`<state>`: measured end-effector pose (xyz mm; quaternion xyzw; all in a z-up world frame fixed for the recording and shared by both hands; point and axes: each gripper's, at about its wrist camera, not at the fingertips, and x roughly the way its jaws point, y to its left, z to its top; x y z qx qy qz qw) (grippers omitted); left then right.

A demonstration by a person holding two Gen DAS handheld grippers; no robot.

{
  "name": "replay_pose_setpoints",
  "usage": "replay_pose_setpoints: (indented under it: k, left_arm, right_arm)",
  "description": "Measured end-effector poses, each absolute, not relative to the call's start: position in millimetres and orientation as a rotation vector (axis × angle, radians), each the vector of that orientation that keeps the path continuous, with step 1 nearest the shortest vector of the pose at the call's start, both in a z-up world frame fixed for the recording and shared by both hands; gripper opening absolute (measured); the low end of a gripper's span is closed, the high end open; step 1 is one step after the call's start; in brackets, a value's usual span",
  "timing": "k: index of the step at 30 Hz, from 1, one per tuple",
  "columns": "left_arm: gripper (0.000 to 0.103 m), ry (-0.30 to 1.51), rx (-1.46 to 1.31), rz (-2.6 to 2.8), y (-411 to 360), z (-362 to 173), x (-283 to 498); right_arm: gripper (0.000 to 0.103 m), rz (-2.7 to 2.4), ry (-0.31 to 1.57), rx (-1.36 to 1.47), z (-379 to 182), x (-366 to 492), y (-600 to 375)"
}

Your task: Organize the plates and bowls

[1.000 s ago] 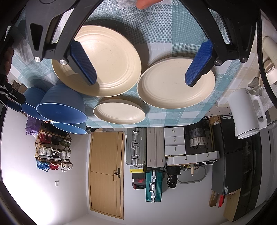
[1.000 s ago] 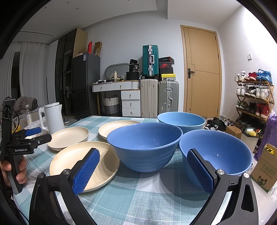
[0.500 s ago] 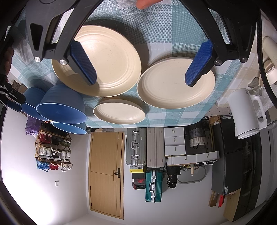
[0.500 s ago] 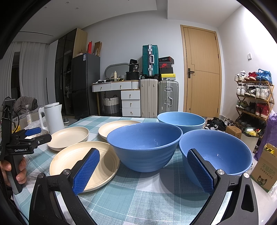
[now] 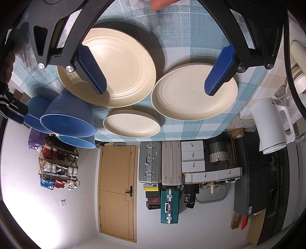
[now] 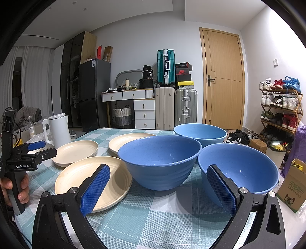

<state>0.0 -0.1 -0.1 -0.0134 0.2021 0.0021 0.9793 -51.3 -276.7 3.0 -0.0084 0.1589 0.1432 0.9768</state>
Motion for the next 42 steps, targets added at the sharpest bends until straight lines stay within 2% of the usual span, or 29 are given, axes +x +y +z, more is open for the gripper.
replay_pose_setpoints:
  k: [42]
  left_arm:
    - [0.102,0.43,-0.054,0.017,7.4,5.9,-1.5]
  right_arm:
    - [0.103,0.257,0.394,-0.018,10.0,-43.8,-272.3]
